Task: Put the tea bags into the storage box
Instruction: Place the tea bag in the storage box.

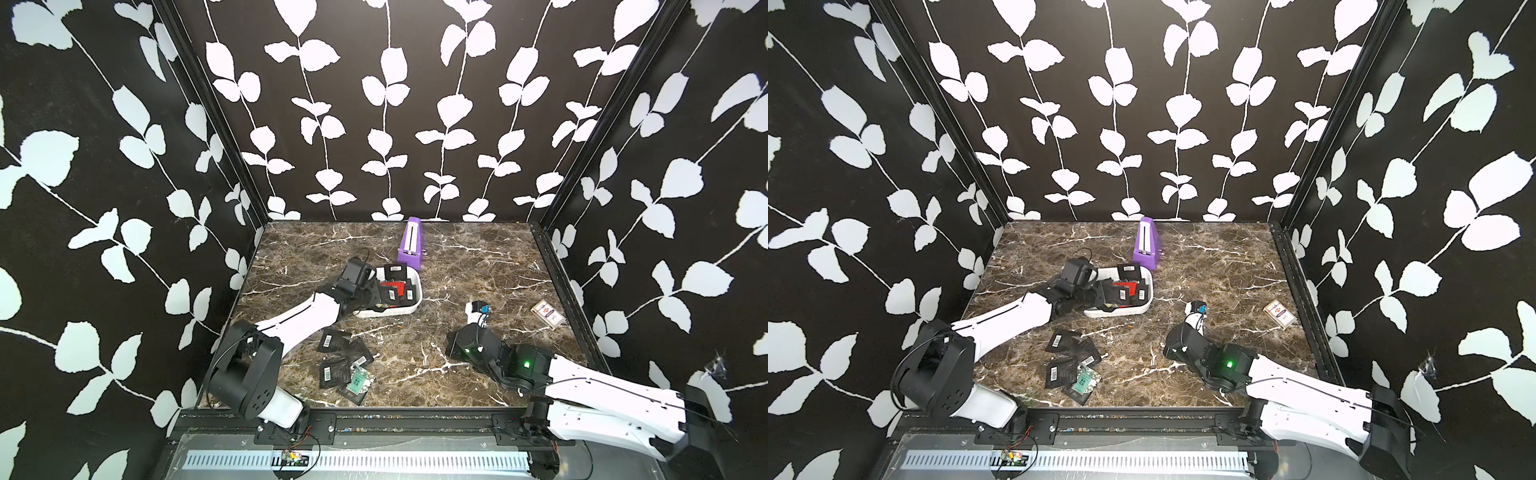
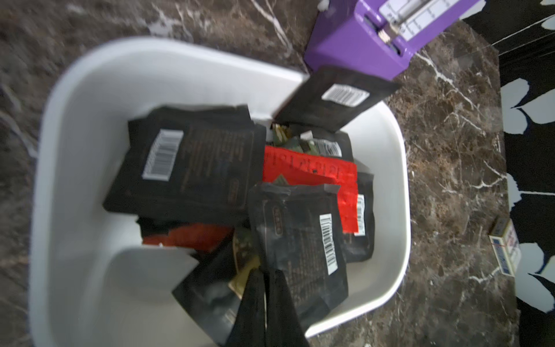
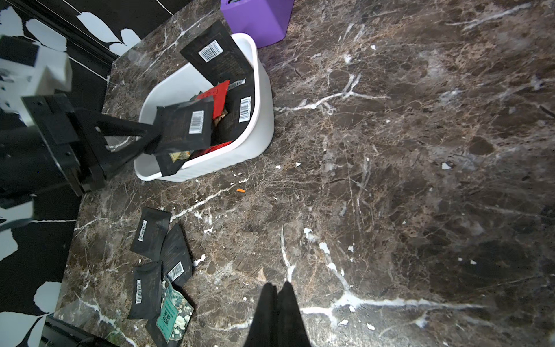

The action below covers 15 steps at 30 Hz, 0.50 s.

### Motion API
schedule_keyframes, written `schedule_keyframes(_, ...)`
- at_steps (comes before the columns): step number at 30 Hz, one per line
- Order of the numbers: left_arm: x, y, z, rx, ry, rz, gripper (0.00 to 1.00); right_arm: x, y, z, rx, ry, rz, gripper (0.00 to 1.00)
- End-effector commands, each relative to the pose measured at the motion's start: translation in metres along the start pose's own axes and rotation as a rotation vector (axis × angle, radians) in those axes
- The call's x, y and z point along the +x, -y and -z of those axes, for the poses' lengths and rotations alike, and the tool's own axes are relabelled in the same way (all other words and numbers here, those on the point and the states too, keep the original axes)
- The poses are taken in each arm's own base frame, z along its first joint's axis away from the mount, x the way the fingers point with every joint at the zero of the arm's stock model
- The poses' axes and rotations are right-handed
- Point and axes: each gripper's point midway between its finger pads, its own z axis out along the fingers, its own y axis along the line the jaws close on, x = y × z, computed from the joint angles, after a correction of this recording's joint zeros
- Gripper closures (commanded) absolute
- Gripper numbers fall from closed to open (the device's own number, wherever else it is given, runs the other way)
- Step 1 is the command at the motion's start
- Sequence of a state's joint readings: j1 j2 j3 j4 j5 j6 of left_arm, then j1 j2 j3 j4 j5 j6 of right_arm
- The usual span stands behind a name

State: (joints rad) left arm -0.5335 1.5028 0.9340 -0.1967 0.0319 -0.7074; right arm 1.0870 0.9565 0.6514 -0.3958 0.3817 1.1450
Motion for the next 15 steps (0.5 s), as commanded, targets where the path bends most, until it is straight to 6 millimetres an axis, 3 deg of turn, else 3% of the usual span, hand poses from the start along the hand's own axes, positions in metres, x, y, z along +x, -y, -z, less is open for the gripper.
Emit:
schedule_keyframes(1,-0.013,0.002,0.005,-0.006,0.023,-0.045,1.0,0.004,-0.001,-0.003,0.001,-0.003,0.003,1.0)
schedule_keyframes(9,-0.01,-0.018,-0.004,-0.092,0.013,-0.071,1.0,0.009,-0.01,-0.008,-0.004,-0.015,0.018,1.0)
schedule_keyframes(15,-0.017,-0.013,-0.002,-0.086,0.02,-0.059,1.0,0.012,-0.017,-0.01,-0.009,-0.022,0.029,1.0)
